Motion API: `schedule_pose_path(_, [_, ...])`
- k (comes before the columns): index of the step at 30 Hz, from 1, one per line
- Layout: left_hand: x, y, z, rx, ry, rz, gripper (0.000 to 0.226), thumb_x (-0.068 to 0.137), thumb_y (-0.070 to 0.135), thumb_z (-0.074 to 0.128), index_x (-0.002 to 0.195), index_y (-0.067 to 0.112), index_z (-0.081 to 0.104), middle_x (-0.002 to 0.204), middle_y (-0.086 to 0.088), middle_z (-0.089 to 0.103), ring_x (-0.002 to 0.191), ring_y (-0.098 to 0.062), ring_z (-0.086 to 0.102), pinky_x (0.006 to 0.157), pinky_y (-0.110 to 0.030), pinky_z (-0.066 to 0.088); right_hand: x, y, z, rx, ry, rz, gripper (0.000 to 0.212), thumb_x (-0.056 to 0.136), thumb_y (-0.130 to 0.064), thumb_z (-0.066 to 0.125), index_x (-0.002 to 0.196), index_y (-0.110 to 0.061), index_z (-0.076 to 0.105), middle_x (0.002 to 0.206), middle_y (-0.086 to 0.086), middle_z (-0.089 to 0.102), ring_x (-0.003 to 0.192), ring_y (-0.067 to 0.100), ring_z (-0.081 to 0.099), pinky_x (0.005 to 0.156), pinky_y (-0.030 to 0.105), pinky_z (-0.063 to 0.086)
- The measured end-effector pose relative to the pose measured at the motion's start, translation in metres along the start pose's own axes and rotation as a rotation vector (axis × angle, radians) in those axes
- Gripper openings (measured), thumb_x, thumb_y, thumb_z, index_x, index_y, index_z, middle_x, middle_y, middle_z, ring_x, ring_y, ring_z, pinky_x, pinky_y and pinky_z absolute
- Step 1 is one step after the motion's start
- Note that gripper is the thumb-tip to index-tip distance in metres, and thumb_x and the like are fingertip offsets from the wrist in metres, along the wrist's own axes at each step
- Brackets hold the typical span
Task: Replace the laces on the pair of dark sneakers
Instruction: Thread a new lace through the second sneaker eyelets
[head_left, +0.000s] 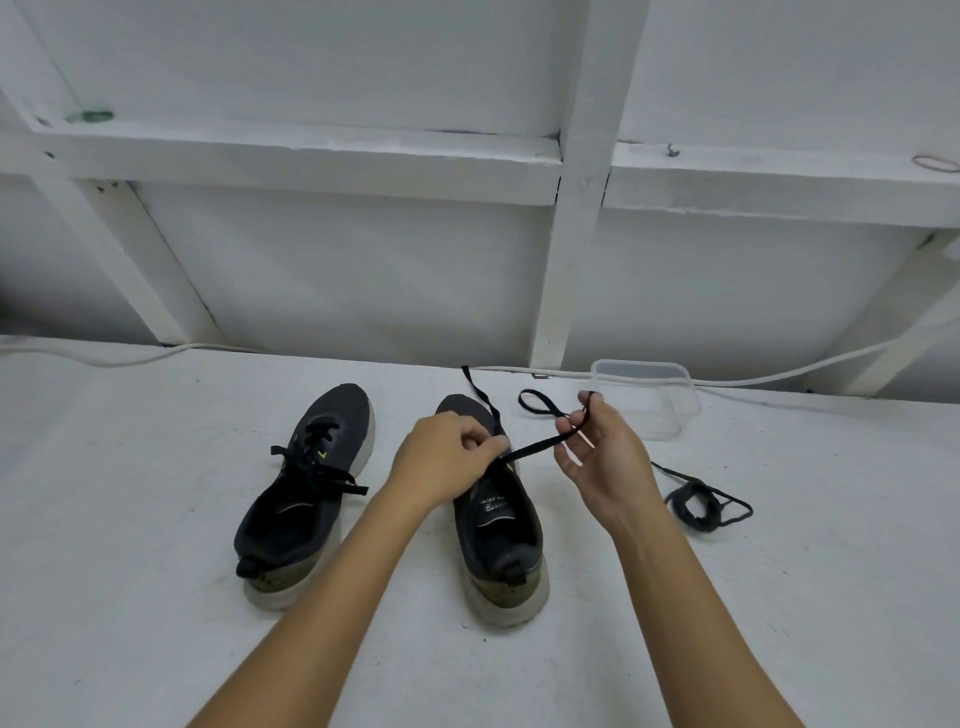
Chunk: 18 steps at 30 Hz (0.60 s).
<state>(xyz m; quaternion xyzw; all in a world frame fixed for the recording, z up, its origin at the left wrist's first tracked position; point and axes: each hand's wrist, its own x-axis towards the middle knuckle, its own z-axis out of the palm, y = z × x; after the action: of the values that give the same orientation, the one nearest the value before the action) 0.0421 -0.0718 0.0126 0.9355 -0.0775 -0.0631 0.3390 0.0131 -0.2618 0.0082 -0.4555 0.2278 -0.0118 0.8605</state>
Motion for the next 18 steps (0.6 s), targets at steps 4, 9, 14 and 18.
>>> schedule_pose_path(4, [0.006,0.003,0.001,0.036,-0.043,-0.076,0.019,0.083,0.048,0.075,0.091,0.031,0.077,0.076,0.016,0.062,0.082,-0.010,0.062,0.071,-0.028,0.050,-0.003,-0.001,0.000,-0.097,0.005,-0.022,0.018,0.102,-0.030,0.056,0.110,-0.020,0.068,0.071,-0.008,0.063,0.068,0.008,0.067,0.078,0.031,0.052])
schedule_pose_path(9, [0.011,0.011,0.001,-0.168,-0.081,-0.124,0.008,0.088,0.026,0.059,0.085,0.024,0.066,0.084,0.012,0.066,0.080,-0.011,0.062,0.066,-0.027,0.048,-0.003,-0.002,0.004,-0.253,0.038,-0.019,0.014,0.100,-0.023,0.063,0.105,-0.015,0.074,0.079,-0.001,0.069,0.058,0.009,0.061,0.059,0.021,0.055])
schedule_pose_path(14, [0.015,0.012,-0.020,-0.997,-0.128,-0.301,0.012,0.096,0.009,0.052,0.101,0.019,0.058,0.066,0.006,0.063,0.055,-0.007,0.042,0.045,-0.019,0.025,0.004,-0.004,0.007,-0.468,0.038,-0.026,0.011,0.095,-0.021,0.069,0.098,-0.016,0.077,0.070,-0.002,0.072,0.052,0.009,0.058,0.056,0.019,0.053])
schedule_pose_path(18, [0.015,0.022,-0.053,-0.864,-0.077,-0.070,0.013,0.100,0.014,0.054,0.107,0.022,0.062,0.078,0.010,0.071,0.063,-0.005,0.047,0.053,-0.018,0.032,0.005,-0.007,0.021,-0.781,-0.066,-0.136,0.016,0.094,-0.022,0.067,0.105,-0.020,0.079,0.066,-0.011,0.072,0.050,0.002,0.059,0.053,0.015,0.048])
